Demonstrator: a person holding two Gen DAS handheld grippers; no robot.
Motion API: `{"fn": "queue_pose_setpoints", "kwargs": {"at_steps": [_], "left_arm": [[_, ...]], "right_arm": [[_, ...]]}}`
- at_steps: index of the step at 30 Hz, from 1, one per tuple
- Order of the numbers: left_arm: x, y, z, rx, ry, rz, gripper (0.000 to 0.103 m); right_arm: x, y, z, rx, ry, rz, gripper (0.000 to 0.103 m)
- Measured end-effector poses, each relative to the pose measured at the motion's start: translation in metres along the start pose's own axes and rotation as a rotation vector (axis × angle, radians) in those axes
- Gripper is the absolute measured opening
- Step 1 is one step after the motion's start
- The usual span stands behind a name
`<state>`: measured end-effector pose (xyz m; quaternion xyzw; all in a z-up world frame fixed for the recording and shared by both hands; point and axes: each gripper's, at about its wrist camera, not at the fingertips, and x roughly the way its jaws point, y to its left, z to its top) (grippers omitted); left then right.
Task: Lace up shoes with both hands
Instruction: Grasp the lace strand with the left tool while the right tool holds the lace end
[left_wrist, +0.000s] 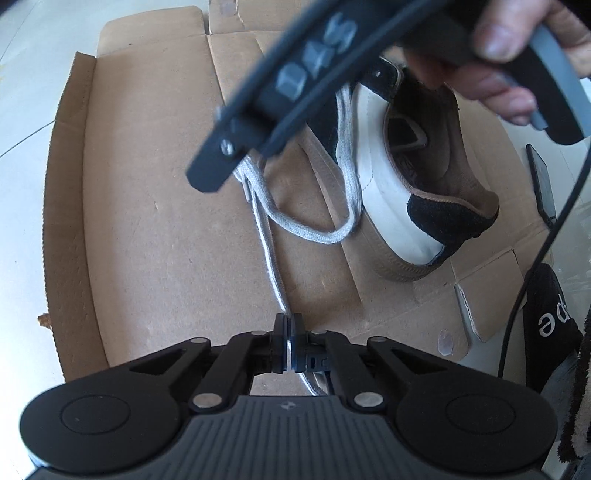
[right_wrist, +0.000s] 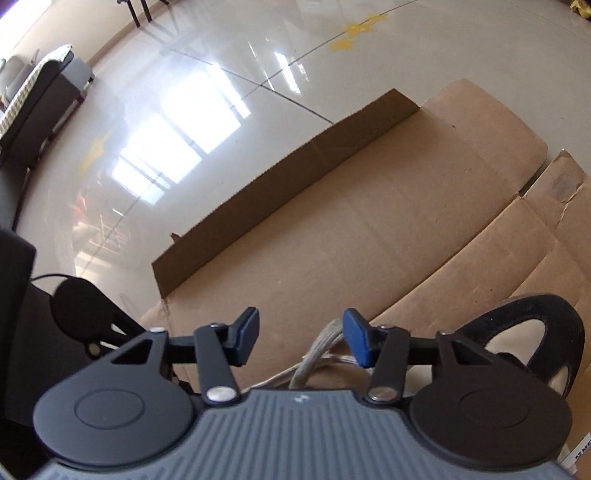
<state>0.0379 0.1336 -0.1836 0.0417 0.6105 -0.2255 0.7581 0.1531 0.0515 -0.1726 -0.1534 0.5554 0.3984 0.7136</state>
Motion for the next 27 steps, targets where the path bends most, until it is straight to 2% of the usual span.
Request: {"fn": "queue_pose_setpoints", "kwargs": {"at_steps": [2,4,5,6,9,12,18,23,27], "left_arm": [[0.000,0.000,-0.001,0.001,-0.002,0.000,0.001],[-0.001,0.001,-0.001,0.001,-0.006,0.000,0.001],[-0.001,0.001,-0.002,0.001,-0.008,0.000,0.001],[-0.001,0.001,-0.002,0.001,-0.010,0.000,0.001],[-0.003,0.002,-0.003,0.003,-0.021,0.013,0.000],[-0.005,0.006,0.000,0.013,-0.040,0.061,0.000],[-0.009,0.038,0.015,-0.041,-0.076,0.137,0.000],[-0.013,0.066,0.031,-0.110,-0.119,0.178,0.000],[-0.017,0.077,0.047,-0.124,-0.158,0.208,0.000]], "right_arm": [[0.007,0.003,-0.001,-0.025,0.028,-0.046,0.045],[0.013,0.004,-0.002,-0.040,0.039,-0.078,0.019],[0.014,0.003,-0.002,-0.042,0.036,-0.083,0.011],[0.015,0.000,-0.002,-0.031,0.040,-0.074,0.008],[0.011,-0.005,-0.003,-0.020,0.012,-0.056,0.005],[0.001,-0.009,-0.004,-0.010,-0.022,-0.029,0.004],[-0.028,-0.006,-0.005,-0.011,-0.074,0.034,0.004],[-0.042,0.003,-0.013,-0.039,-0.067,0.087,0.005],[-0.040,0.017,-0.019,-0.073,-0.043,0.115,0.009]]}}
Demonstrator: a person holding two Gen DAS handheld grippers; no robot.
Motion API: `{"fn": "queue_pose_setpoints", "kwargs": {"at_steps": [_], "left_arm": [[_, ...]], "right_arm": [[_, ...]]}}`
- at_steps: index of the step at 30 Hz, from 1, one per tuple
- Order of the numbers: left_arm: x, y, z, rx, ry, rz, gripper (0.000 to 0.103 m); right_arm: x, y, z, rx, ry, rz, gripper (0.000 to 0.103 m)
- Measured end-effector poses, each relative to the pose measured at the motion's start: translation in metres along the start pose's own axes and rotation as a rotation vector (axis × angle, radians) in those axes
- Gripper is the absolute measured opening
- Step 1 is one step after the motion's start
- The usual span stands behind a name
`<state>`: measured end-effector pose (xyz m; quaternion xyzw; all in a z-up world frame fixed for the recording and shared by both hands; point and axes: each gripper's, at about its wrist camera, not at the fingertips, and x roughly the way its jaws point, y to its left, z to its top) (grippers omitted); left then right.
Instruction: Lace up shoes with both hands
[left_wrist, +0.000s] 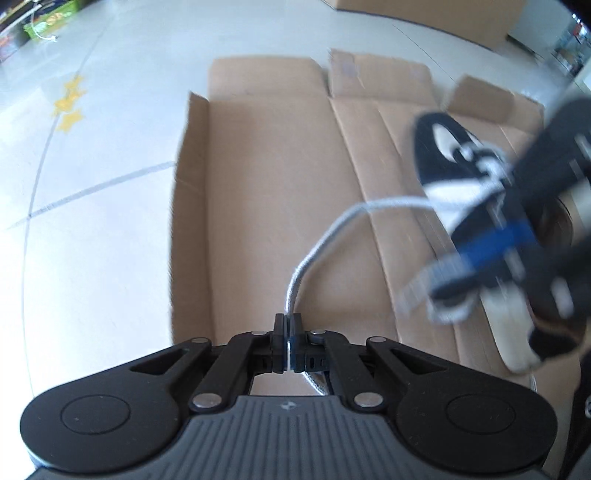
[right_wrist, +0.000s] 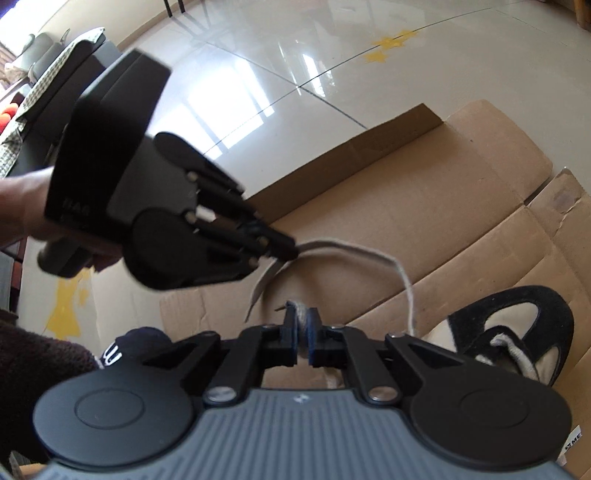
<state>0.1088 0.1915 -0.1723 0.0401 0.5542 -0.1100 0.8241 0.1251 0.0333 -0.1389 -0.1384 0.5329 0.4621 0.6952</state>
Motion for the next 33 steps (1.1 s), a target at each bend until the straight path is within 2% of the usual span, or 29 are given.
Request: {"fn": "queue_pose_setpoints", "kwargs": {"at_steps": [2,5,6,8,10,11,13,15,18,19,20,21,22,25,33], "left_arm": [[0.001,0.008,0.008,0.000,-0.018,0.006,0.000],[-0.007,0.000,0.000,-0.011,-0.034,0.007,0.000],[-0.007,0.003,0.004,-0.017,-0.028,-0.002,0.000],[-0.004,0.007,0.011,-0.027,-0.012,-0.017,0.002],[0.002,0.005,0.018,-0.034,0.007,-0.028,0.012],[0.005,0.005,0.021,-0.038,0.017,-0.034,0.016],[0.002,0.006,0.019,-0.021,0.028,-0.023,0.042],[-0.003,0.007,0.015,0.008,0.034,-0.007,0.046],[-0.012,0.006,0.008,0.137,0.038,-0.006,0.046],[-0.017,0.004,0.004,0.233,0.033,-0.005,0.047],[-0.021,0.001,-0.001,0.332,0.027,-0.003,0.047],[-0.022,-0.002,-0.003,0.383,0.025,-0.003,0.047],[-0.023,-0.006,-0.007,0.490,0.028,-0.008,0.047],[-0.028,-0.013,-0.017,0.723,0.038,-0.040,0.047],[-0.029,-0.023,-0.031,1.095,-0.007,-0.097,0.047]], "right_arm": [[0.003,0.003,-0.002,-0.008,0.007,0.002,0.010],[0.007,0.006,-0.005,-0.023,0.015,0.003,0.012],[0.007,0.007,-0.005,-0.029,0.014,0.002,0.015],[0.005,0.006,-0.006,-0.026,0.006,0.003,0.029],[0.002,0.005,-0.006,-0.025,-0.008,0.006,0.054],[-0.001,0.005,-0.006,-0.025,-0.015,0.009,0.058],[-0.005,0.005,-0.007,-0.026,-0.025,0.014,0.067],[-0.007,0.006,-0.007,-0.040,-0.030,0.016,0.071],[-0.012,0.008,-0.009,-0.072,-0.043,0.025,0.086],[-0.013,0.009,-0.010,-0.078,-0.053,0.035,0.091],[-0.017,0.009,-0.011,-0.080,-0.073,0.053,0.093],[-0.019,0.010,-0.012,-0.077,-0.087,0.074,0.095],[-0.021,0.011,-0.012,-0.074,-0.094,0.088,0.097],[-0.020,0.022,-0.013,-0.094,-0.099,0.109,0.099],[-0.004,0.057,-0.019,-0.222,-0.075,0.126,0.097]]}}
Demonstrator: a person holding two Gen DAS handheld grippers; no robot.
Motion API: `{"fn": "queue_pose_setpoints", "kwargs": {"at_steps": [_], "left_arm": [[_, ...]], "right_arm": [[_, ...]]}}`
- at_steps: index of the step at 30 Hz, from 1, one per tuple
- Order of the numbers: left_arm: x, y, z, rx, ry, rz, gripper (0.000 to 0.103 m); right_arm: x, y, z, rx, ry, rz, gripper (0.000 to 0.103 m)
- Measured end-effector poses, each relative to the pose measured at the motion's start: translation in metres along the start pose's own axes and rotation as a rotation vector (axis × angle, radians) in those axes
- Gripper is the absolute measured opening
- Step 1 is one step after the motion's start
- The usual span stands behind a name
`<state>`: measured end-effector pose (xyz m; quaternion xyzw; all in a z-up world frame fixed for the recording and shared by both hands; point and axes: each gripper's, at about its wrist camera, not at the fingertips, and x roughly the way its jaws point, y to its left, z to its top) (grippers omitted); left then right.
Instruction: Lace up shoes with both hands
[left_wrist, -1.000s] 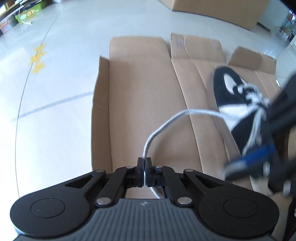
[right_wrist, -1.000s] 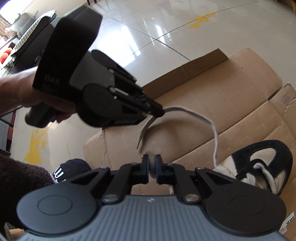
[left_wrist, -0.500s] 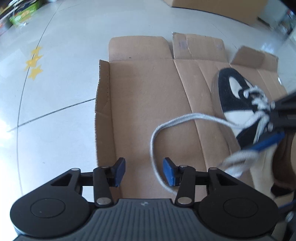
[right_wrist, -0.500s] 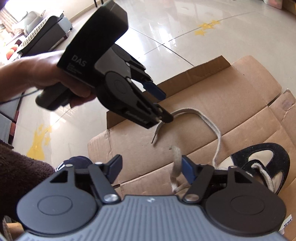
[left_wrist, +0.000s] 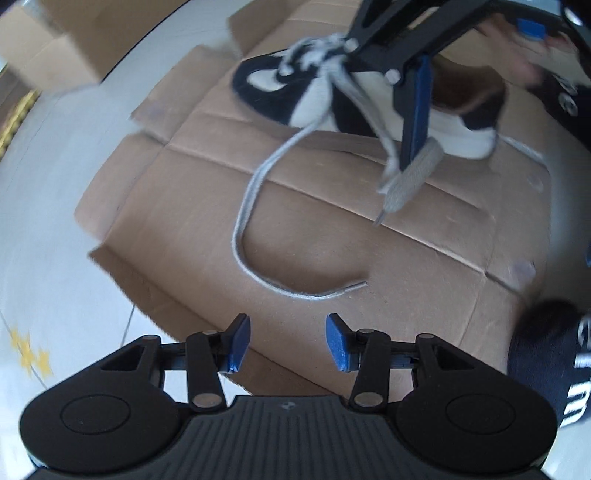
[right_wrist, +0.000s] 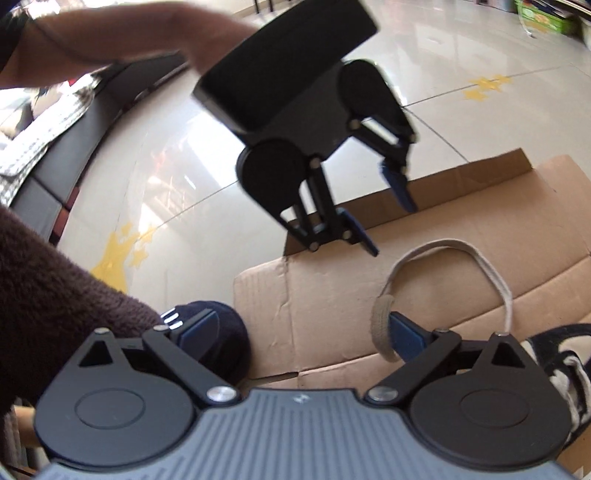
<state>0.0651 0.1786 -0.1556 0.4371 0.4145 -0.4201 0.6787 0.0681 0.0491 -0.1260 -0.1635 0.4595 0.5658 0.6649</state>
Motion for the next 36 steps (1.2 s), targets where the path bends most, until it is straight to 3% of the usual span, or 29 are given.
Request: {"fn": "queue_pose_setpoints", "kwargs": {"at_steps": [4,6,8,12,19,21,23,24,25,30,31,36], "left_arm": [[0.001,-0.012,0.001,0.210,-0.003,0.000,0.046],[0.000,-0.016,0.002,0.278,-0.002,0.000,0.046],[0.003,-0.021,0.007,0.360,-0.015,-0.012,0.045],[0.009,-0.022,0.014,0.432,-0.029,-0.053,0.038],[0.022,-0.019,0.018,0.520,0.022,-0.111,0.031],[0.024,-0.014,0.022,0.486,0.053,-0.133,0.031],[0.028,-0.004,0.030,0.369,0.102,-0.164,0.028],[0.029,-0.002,0.031,0.345,0.110,-0.174,0.021],[0.030,0.001,0.033,0.288,0.116,-0.183,0.007],[0.030,0.005,0.035,0.138,0.123,-0.113,0.000],[0.026,0.006,0.037,0.131,0.130,-0.098,0.000],[-0.005,0.017,0.047,0.169,0.159,-0.035,0.000]], "right_arm": [[-0.002,-0.007,0.001,0.126,-0.052,0.069,0.100],[0.002,-0.012,0.003,0.189,-0.054,0.018,0.101],[0.008,-0.008,0.004,0.132,-0.029,-0.039,0.102],[0.009,-0.025,0.005,0.309,0.001,0.086,0.102],[-0.001,-0.033,0.000,0.332,-0.018,0.060,0.102],[-0.006,-0.034,-0.001,0.338,-0.033,0.054,0.102],[-0.011,-0.036,-0.002,0.341,-0.046,0.033,0.102],[-0.016,-0.037,-0.002,0.346,-0.057,0.020,0.102],[-0.018,-0.038,-0.003,0.352,-0.064,0.015,0.102],[-0.035,-0.042,-0.013,0.403,-0.098,-0.036,0.102],[-0.037,-0.038,-0.013,0.381,-0.096,-0.047,0.102],[-0.029,0.019,-0.005,0.016,-0.030,-0.140,0.102]]}}
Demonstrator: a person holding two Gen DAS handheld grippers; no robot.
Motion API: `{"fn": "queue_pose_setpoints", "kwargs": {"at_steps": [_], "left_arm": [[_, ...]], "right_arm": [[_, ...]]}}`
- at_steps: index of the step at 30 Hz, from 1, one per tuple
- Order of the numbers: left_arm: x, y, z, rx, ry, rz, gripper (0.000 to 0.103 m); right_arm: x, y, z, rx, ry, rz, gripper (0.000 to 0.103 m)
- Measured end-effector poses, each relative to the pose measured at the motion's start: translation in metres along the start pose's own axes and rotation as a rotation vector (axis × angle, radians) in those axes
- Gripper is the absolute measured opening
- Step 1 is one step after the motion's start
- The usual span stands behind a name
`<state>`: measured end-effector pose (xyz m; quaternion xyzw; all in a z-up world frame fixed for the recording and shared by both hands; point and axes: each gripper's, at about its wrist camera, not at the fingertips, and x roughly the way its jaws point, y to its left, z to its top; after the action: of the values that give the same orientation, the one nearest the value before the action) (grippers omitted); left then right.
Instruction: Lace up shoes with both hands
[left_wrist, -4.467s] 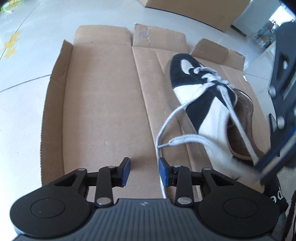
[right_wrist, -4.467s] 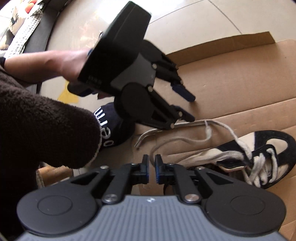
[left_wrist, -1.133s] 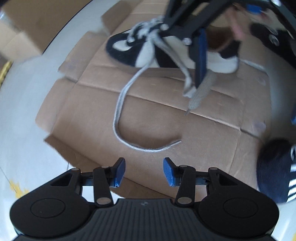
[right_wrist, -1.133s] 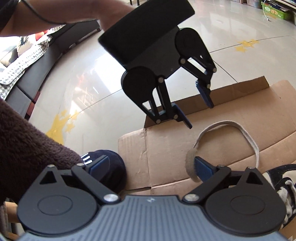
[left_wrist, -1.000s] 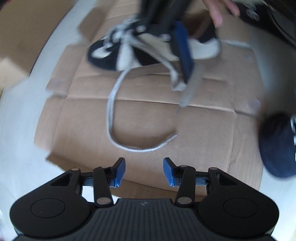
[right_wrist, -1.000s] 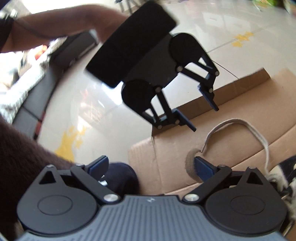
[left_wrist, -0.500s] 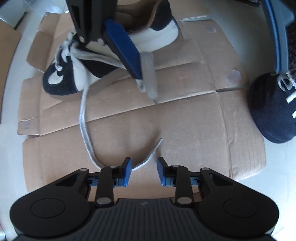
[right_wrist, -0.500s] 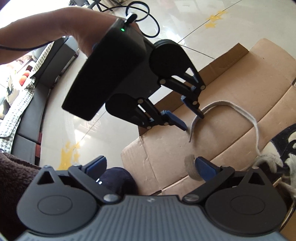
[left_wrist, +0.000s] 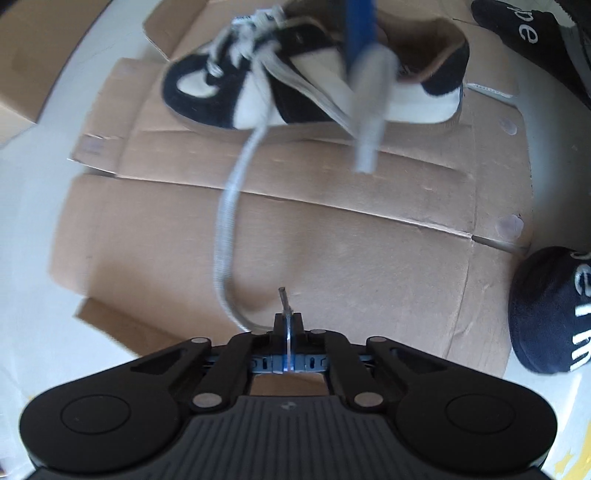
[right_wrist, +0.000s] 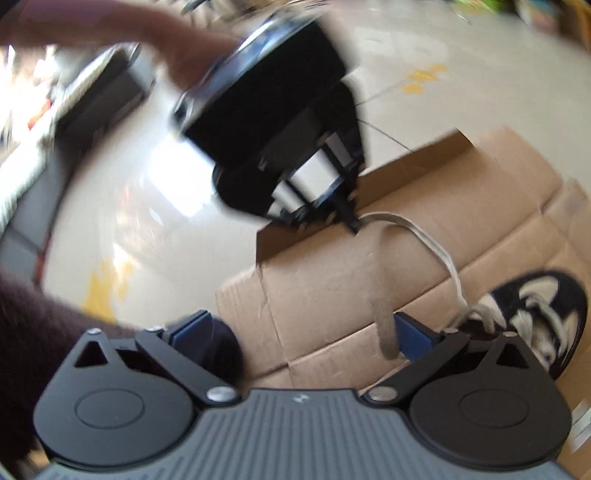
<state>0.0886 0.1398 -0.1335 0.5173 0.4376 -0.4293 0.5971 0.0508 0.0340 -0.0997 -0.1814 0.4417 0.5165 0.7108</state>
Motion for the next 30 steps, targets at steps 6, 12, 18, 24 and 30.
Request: {"fn": "queue_pose_setpoints", "kwargs": {"at_steps": [6,12,18,24,30], "left_arm": [[-0.056,0.028,-0.001,0.089,0.054,0.083,0.000],[-0.106,0.039,-0.004,0.136,0.092,0.137,0.000],[-0.133,0.038,-0.009,0.159,0.099,0.166,0.000],[-0.147,0.037,0.000,0.214,0.110,0.183,0.000],[-0.165,0.040,0.008,0.272,0.155,0.204,0.000]], "right_arm": [[-0.026,0.021,0.033,-0.121,-0.113,0.039,0.102],[-0.062,0.033,0.072,-0.175,-0.265,0.030,0.102],[-0.094,0.061,0.095,-0.234,-0.383,0.154,0.103],[-0.096,0.063,0.090,-0.240,-0.344,0.129,0.103],[-0.094,0.047,0.078,-0.180,-0.305,0.092,0.103]]}}
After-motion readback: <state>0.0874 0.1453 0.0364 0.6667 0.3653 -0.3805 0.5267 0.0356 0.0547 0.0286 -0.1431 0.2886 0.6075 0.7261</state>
